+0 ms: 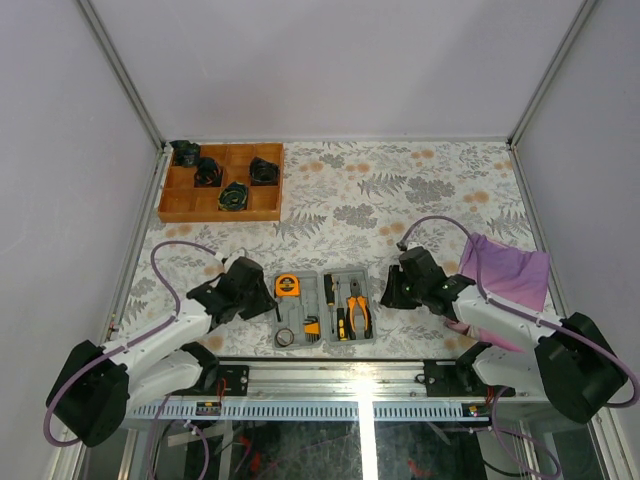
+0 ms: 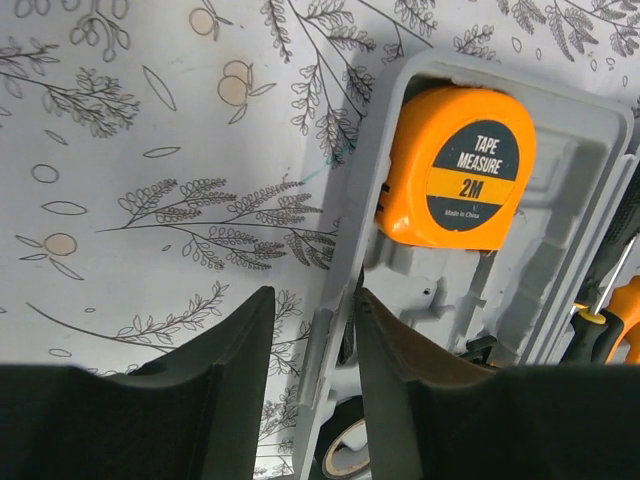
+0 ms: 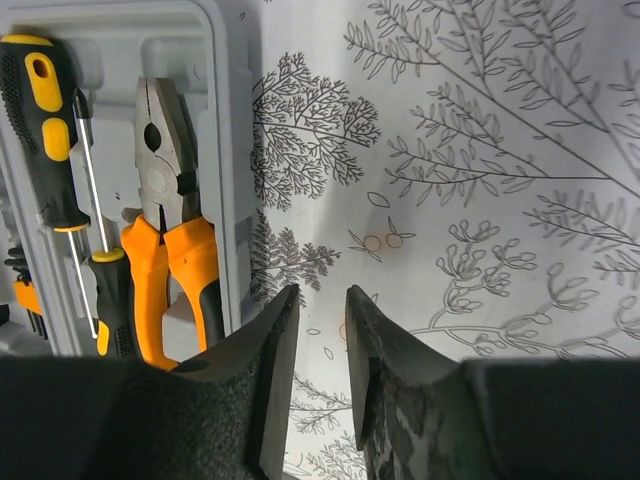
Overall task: Sort the tools into containers
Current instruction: Close the storage box at the center of the board.
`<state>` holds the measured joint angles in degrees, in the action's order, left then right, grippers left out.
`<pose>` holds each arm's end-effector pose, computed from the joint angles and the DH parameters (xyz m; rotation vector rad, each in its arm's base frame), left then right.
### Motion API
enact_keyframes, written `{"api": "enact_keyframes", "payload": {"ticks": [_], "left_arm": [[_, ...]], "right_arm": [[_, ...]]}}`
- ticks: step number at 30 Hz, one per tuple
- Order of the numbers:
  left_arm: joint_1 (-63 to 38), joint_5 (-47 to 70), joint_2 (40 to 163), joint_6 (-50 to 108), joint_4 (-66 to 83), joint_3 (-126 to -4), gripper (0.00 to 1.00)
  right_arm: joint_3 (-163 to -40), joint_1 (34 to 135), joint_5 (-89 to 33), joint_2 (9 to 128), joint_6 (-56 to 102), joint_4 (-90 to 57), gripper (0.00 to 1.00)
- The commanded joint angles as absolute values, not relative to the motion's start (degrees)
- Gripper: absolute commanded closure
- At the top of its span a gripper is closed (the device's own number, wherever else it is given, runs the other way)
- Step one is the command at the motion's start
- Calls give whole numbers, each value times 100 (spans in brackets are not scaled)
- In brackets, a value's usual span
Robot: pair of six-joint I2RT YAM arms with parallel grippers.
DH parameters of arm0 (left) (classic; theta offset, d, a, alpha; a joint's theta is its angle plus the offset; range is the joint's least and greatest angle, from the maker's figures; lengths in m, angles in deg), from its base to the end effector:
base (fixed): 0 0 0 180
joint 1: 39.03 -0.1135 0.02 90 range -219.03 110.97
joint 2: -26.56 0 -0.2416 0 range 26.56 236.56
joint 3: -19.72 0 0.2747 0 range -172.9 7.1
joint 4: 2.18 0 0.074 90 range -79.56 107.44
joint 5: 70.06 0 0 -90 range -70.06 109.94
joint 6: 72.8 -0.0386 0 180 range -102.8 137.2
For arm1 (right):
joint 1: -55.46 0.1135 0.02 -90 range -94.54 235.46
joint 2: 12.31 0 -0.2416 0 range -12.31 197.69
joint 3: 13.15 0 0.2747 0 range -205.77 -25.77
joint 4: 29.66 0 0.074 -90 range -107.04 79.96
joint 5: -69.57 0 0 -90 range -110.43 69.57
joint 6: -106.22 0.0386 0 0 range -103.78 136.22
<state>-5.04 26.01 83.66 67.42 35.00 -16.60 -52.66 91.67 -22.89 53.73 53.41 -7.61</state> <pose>0.1724 -0.1113 0.1236 -0.4107 2.5968 -0.4027 0.1944 0.1444 0.1272 0.0011 2.5184 0.6123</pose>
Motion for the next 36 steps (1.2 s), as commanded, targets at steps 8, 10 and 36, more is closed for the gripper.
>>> {"api": "enact_keyframes", "payload": {"ticks": [8, 10, 36], "left_arm": [[-537, 1902, 8002, 6685, 2846, -1414, 84], [-538, 1813, 7975, 6695, 2780, -1408, 89], [-332, 1398, 7882, 6763, 2749, -2118, 100]], "right_arm": [[-5123, 9088, -3331, 6039, 5429, -1799, 79], [-5130, 9088, -3478, 6169, 5419, -1841, 80], [-4711, 9088, -4135, 5250, 5381, -2505, 92]]}}
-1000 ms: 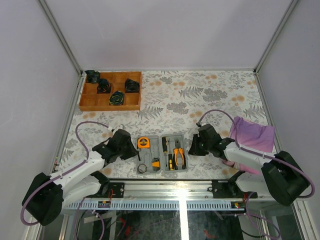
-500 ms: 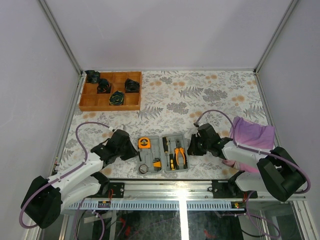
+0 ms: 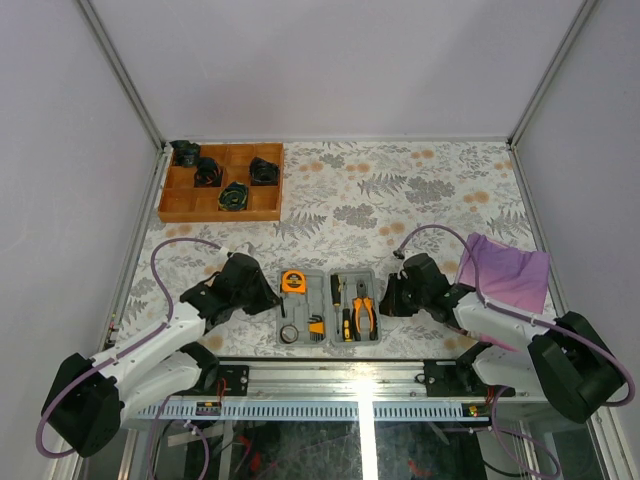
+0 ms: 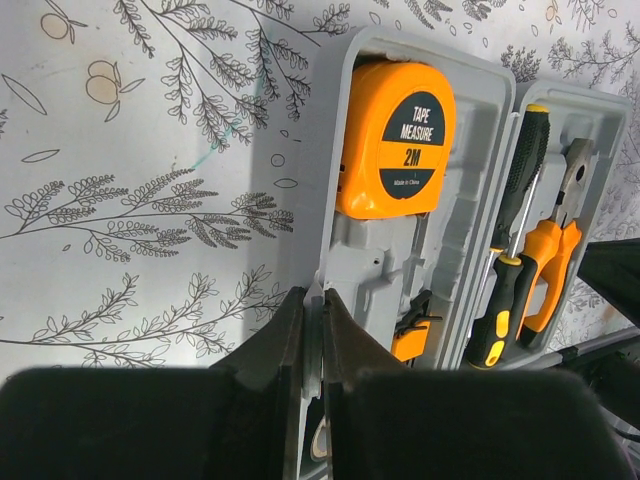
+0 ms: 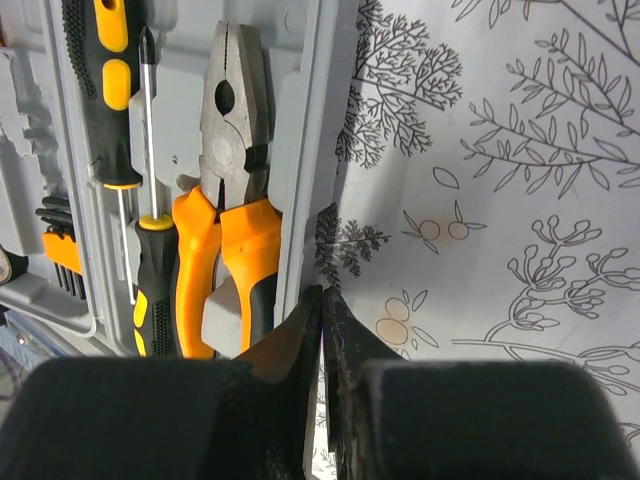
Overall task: Sort the tools into containers
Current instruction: Close the storage box at the center of the board.
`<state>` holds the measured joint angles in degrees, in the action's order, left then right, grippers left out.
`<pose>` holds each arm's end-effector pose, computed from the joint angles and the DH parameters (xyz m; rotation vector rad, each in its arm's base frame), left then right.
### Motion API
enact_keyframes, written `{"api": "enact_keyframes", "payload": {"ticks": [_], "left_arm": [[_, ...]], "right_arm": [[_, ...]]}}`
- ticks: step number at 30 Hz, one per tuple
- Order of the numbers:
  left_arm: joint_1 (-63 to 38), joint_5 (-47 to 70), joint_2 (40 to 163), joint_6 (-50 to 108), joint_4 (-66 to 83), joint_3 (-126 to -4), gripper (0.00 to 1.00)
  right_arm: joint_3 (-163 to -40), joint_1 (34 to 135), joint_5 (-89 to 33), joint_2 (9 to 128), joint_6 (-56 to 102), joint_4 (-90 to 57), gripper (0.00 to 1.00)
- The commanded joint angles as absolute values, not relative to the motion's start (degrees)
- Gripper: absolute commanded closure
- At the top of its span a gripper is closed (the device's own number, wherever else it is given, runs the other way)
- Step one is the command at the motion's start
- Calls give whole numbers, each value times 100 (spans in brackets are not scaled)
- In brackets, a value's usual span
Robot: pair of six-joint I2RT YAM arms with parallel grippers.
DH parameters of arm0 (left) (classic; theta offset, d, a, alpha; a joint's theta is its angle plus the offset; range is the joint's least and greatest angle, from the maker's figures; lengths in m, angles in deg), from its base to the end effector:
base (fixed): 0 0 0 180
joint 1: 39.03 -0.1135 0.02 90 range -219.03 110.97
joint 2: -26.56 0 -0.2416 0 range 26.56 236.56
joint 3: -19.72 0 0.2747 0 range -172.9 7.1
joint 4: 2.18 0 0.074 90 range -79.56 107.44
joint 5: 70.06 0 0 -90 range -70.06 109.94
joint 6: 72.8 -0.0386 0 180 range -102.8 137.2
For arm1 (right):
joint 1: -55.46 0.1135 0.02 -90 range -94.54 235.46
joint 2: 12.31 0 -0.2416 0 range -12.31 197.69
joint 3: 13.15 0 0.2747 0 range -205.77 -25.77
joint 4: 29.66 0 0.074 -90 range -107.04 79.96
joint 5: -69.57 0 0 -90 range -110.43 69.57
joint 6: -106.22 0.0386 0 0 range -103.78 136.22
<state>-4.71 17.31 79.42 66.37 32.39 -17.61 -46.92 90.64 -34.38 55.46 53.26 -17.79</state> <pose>0.1733 -0.1204 0.1462 -0.3111 2.5529 -0.6656 0.1859 0.1424 0.1035 -0.0842 2.5260 0.8525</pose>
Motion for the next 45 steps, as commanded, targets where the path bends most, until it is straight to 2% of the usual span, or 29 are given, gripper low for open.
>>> {"api": "enact_keyframes", "payload": {"ticks": [1, 18, 28, 34, 40, 45], "left_arm": [[-315, 1413, 7899, 6773, 2742, -2148, 100], [-49, 1603, 8144, 6853, 2685, -2208, 100], [-45, 1813, 8115, 6903, 2832, -2156, 100], [-44, 1834, 8146, 6889, 2859, -2146, 100], [-45, 1799, 8265, 6862, 2772, -2086, 100], [-1, 1745, 8396, 6862, 2618, -2040, 100]], "right_arm": [[-4693, 9086, -4154, 5192, 5396, -2540, 92], [-3927, 9088, -3991, 4489, 6177, -3589, 91], [-4874, 9088, -2436, 4955, 5592, -1127, 91], [-5283, 9088, -2005, 5577, 5391, -320, 91], [-5483, 9088, -2992, 6173, 5090, -324, 95], [-4848, 9088, -4743, 6512, 5445, -2042, 100]]}}
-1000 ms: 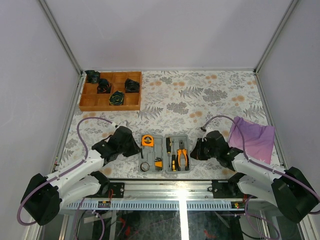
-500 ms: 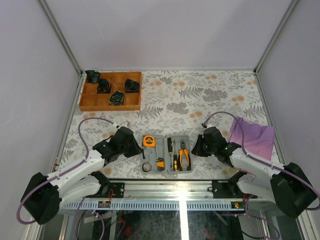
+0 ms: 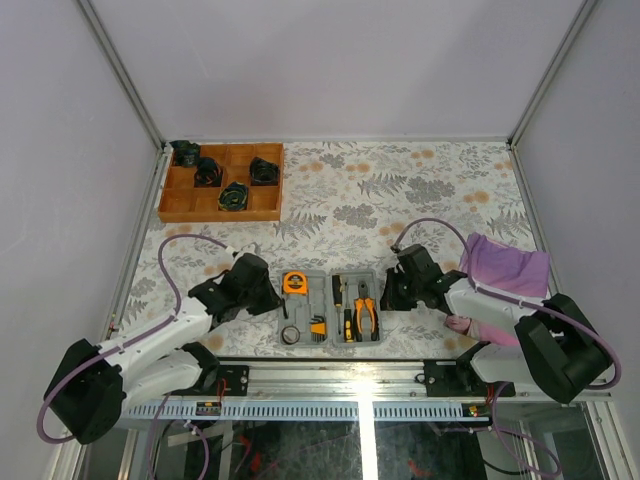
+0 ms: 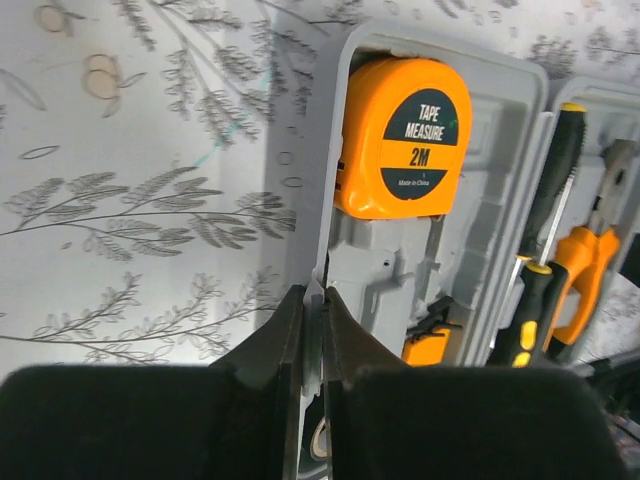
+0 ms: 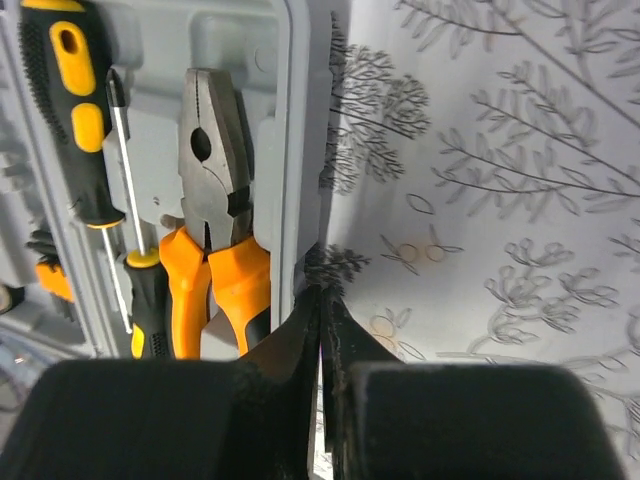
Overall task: Sort the tools into containers
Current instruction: Close the storage box at the center of the board.
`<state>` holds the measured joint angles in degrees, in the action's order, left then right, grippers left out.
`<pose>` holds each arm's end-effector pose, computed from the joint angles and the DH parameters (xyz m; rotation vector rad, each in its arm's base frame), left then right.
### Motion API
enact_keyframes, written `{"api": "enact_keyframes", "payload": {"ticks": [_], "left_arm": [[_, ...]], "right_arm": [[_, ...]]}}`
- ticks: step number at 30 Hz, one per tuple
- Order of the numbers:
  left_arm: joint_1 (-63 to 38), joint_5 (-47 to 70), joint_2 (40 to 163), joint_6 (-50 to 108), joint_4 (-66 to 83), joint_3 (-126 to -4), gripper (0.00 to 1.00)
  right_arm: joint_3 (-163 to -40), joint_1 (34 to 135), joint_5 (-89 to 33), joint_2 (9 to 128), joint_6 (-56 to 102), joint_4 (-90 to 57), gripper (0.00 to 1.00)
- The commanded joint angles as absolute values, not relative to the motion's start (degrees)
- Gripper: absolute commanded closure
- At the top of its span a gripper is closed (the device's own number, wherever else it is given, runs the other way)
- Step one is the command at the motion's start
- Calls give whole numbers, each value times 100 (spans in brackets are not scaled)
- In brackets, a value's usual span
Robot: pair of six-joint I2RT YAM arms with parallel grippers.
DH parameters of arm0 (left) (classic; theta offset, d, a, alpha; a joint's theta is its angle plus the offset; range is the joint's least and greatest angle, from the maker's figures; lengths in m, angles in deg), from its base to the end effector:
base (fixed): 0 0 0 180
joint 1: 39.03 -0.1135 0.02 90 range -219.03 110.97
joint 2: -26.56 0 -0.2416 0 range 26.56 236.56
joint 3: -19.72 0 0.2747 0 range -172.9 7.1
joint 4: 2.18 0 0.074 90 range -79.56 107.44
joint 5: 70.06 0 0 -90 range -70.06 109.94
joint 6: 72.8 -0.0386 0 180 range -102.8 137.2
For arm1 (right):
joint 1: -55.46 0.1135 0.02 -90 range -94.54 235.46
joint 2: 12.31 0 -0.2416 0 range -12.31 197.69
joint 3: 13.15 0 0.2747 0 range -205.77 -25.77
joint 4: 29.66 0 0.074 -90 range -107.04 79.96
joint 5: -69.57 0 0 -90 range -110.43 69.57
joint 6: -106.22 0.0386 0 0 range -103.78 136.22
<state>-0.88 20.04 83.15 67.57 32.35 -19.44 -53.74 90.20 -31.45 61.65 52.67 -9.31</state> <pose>0.1718 -0.1349 0.1442 -0.2770 2.5808 -0.6228 0.2003 0.1479 0.1044 -0.0441 2.6467 0.7121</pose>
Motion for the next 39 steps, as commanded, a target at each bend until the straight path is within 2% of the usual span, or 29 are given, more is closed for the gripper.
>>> {"api": "enact_keyframes", "payload": {"ticks": [1, 6, 10, 15, 23, 39], "left_arm": [[25, 1752, 8433, 6866, 2580, -2025, 100], [135, 1727, 8630, 6922, 2386, -1979, 100], [172, 1739, 8687, 6902, 2341, -1993, 100], [183, 1740, 8719, 6889, 2327, -2008, 100], [186, 1725, 8573, 6910, 2471, -2122, 100], [405, 1580, 8500, 6896, 2925, -3295, 100]], "right_arm": [[-4713, 9088, -4852, 6498, 5568, -2417, 100], [-3901, 9088, -5016, 5687, 6405, -4438, 100], [-3673, 9088, -4883, 4862, 6677, -4895, 100], [-3492, 9088, -4854, 4538, 6998, -5313, 100], [-3184, 9088, -4534, 4430, 7248, -5441, 100], [-3432, 9088, -4398, 4856, 7031, -5210, 100]]}}
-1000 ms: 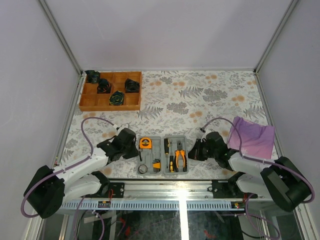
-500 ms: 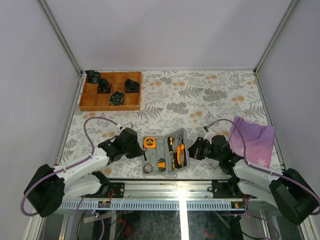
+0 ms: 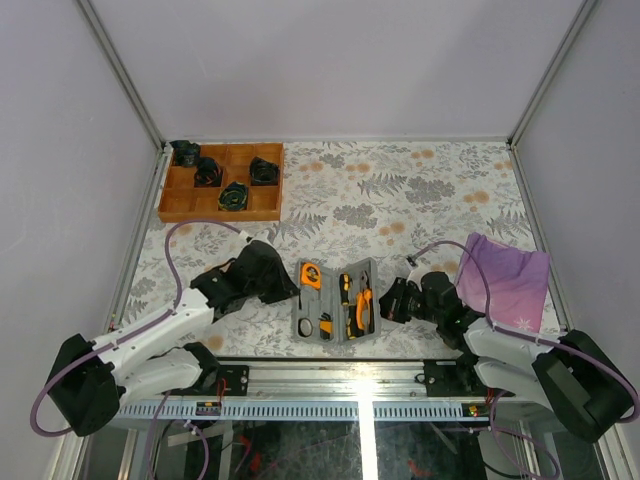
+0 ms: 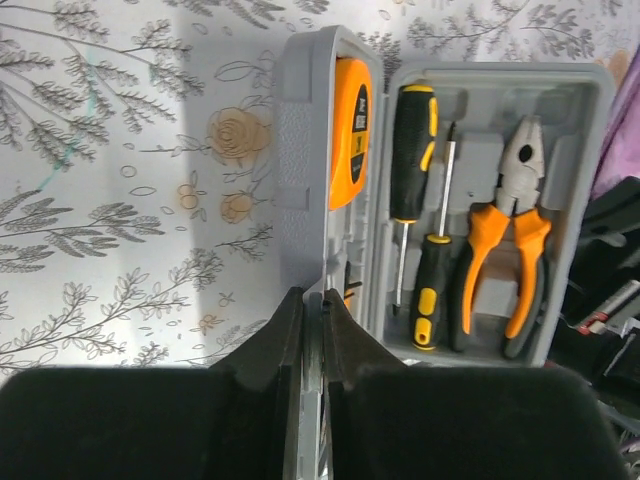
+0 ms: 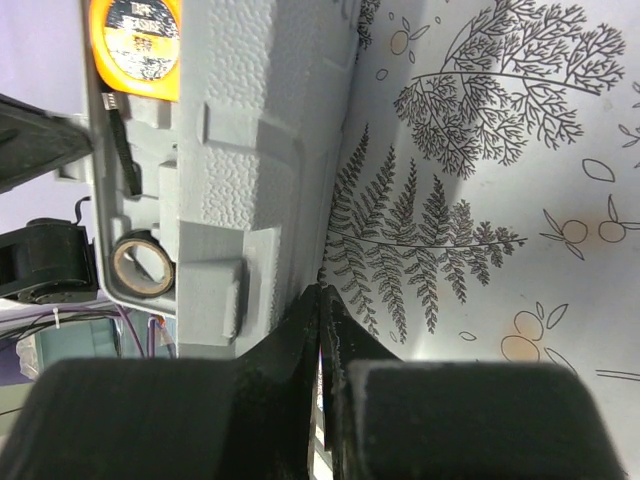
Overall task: Sort the tools into containers
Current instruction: Close the storage box at the center of the board.
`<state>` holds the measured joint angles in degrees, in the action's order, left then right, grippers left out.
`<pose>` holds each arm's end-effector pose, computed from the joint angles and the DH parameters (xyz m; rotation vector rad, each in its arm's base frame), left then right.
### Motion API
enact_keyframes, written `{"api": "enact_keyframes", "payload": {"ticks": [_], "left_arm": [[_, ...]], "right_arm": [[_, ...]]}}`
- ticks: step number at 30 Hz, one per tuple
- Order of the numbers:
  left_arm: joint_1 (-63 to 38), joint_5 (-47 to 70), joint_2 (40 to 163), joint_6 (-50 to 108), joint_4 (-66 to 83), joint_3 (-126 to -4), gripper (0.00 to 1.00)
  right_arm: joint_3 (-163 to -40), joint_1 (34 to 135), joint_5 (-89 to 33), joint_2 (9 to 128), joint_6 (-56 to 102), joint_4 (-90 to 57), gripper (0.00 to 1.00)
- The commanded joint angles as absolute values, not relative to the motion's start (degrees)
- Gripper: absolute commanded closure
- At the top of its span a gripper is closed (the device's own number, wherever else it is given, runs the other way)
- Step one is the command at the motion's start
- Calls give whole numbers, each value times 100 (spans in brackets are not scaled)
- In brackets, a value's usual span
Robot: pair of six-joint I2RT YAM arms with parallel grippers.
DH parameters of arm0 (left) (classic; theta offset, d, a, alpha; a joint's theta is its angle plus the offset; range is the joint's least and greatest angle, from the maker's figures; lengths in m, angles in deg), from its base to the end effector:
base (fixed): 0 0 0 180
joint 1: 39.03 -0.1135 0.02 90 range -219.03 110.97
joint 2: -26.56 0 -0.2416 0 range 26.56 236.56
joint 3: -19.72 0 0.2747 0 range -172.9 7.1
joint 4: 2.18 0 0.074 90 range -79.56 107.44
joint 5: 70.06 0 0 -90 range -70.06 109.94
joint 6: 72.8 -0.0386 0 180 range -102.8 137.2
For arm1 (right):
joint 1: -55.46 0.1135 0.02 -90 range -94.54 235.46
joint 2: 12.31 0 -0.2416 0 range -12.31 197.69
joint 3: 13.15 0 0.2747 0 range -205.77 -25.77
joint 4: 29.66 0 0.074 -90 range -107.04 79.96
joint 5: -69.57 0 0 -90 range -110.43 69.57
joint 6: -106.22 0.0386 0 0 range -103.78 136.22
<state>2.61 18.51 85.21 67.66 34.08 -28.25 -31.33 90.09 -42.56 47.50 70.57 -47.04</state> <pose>0.1796 -0.1609 0.1867 -0.1826 2.5308 -0.7427 0.1595 0.1278 0.0948 0.1039 2.2399 1.3179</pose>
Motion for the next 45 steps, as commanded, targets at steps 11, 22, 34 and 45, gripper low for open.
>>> {"api": "enact_keyframes", "payload": {"ticks": [11, 22, 34, 45], "left_arm": [[1129, 1956, 8937, 7203, 2729, -3568, 100], [1567, 2267, 9551, 7348, 2789, -4334, 100], [2244, 2359, 10669, 7571, 2499, -5123, 100], [2867, 2327, 11955, 7626, 2217, -5842, 100]], "right_arm": [[-3664, 9089, -4486, 5097, 7043, -5277, 100], [-3625, 9088, -4434, 5133, 7028, -5236, 100], [-3568, 9087, -4532, 5463, 7168, -5683, 100], [-3446, 9088, -4485, 5656, 7302, -5909, 100]]}}
